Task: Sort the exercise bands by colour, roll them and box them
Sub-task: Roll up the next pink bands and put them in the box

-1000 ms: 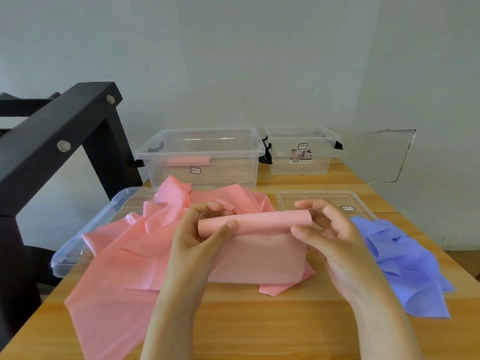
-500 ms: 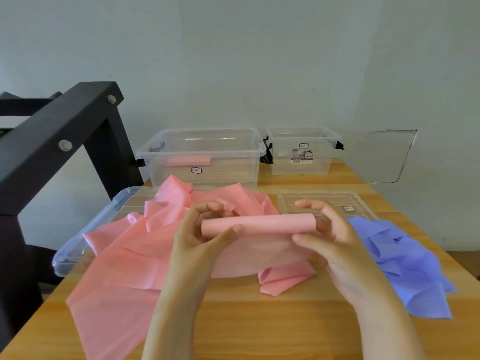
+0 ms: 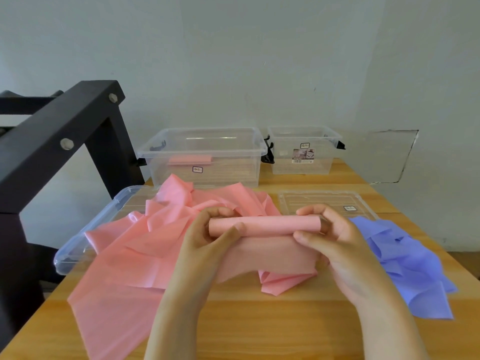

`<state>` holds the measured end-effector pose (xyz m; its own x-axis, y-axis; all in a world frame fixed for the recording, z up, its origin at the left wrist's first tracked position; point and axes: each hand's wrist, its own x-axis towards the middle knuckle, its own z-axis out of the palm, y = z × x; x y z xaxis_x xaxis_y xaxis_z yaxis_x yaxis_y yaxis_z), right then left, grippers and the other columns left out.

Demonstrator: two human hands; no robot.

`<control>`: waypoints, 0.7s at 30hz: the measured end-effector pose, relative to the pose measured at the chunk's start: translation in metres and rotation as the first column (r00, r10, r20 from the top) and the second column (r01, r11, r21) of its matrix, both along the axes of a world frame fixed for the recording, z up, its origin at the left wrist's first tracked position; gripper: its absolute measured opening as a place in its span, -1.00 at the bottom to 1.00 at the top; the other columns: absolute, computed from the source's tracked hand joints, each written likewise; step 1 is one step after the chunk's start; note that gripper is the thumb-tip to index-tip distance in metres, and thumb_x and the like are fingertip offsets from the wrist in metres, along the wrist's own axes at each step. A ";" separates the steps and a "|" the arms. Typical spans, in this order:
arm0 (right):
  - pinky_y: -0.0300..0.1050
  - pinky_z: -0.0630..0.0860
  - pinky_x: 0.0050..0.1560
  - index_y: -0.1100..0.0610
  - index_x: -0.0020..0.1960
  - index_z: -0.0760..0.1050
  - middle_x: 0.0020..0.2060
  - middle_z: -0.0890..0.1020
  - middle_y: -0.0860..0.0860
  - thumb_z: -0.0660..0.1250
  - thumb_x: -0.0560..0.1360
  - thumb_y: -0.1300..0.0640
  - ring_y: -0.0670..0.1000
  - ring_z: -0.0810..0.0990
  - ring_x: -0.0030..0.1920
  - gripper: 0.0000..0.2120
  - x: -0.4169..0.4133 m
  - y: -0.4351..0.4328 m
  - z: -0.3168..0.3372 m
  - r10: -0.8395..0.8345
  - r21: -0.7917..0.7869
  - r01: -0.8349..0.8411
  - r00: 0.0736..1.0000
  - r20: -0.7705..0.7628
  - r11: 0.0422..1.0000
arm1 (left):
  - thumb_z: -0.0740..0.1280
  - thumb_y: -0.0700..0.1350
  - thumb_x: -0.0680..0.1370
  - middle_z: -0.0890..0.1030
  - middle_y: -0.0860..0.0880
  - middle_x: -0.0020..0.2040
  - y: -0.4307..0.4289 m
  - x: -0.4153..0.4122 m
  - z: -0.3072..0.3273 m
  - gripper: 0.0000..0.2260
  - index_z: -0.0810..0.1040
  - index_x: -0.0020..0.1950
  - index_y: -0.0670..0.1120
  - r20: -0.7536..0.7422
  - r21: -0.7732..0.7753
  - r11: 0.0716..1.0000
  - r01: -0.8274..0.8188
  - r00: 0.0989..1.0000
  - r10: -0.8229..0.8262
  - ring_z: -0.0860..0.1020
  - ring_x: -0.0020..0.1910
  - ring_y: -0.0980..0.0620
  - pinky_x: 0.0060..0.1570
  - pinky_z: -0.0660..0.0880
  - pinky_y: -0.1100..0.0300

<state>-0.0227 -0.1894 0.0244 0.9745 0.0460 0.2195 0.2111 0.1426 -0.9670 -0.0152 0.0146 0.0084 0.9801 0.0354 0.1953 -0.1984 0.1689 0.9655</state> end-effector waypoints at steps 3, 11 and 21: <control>-0.37 0.42 -0.32 -0.04 -0.09 0.59 -0.25 0.67 -0.08 0.59 0.21 0.14 -0.15 0.59 -0.25 -0.68 0.000 0.003 -0.002 0.005 -0.011 -0.006 0.998 -0.055 1.000 | 0.46 -0.17 0.35 0.66 -0.02 0.08 0.000 0.000 0.002 -0.75 0.54 -0.01 -0.04 0.060 0.027 1.000 -0.013 0.998 0.012 0.62 0.10 -0.03 0.04 0.55 0.04; -0.12 0.47 -0.06 -0.09 -0.14 0.60 -0.11 0.69 -0.04 0.46 0.27 0.11 -0.05 0.62 -0.08 -0.81 0.003 0.002 -0.004 -0.067 -0.013 0.067 0.998 0.008 0.998 | 0.45 -0.25 0.47 0.65 0.03 -0.05 -0.001 0.001 0.002 -0.85 0.53 -0.02 -0.12 0.057 -0.026 1.000 -0.016 0.998 0.017 0.62 -0.09 0.09 -0.17 0.58 0.19; -0.04 0.50 0.01 -0.05 -0.20 0.63 -0.26 0.66 -0.06 0.40 0.45 0.28 -0.09 0.62 -0.17 -0.78 0.006 0.001 -0.006 -0.110 -0.012 0.110 0.994 -0.005 0.994 | 0.40 -0.11 0.43 0.64 -0.03 0.00 -0.005 0.000 0.002 -0.77 0.55 0.05 -0.14 -0.041 -0.127 0.990 0.069 0.996 -0.075 0.62 -0.08 0.06 -0.19 0.60 0.16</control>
<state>-0.0171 -0.1885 0.0187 0.9750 -0.0590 0.2141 0.2195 0.1074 -0.9697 -0.0149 0.0100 0.0103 0.9887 -0.0144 0.1492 -0.1380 0.3011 0.9436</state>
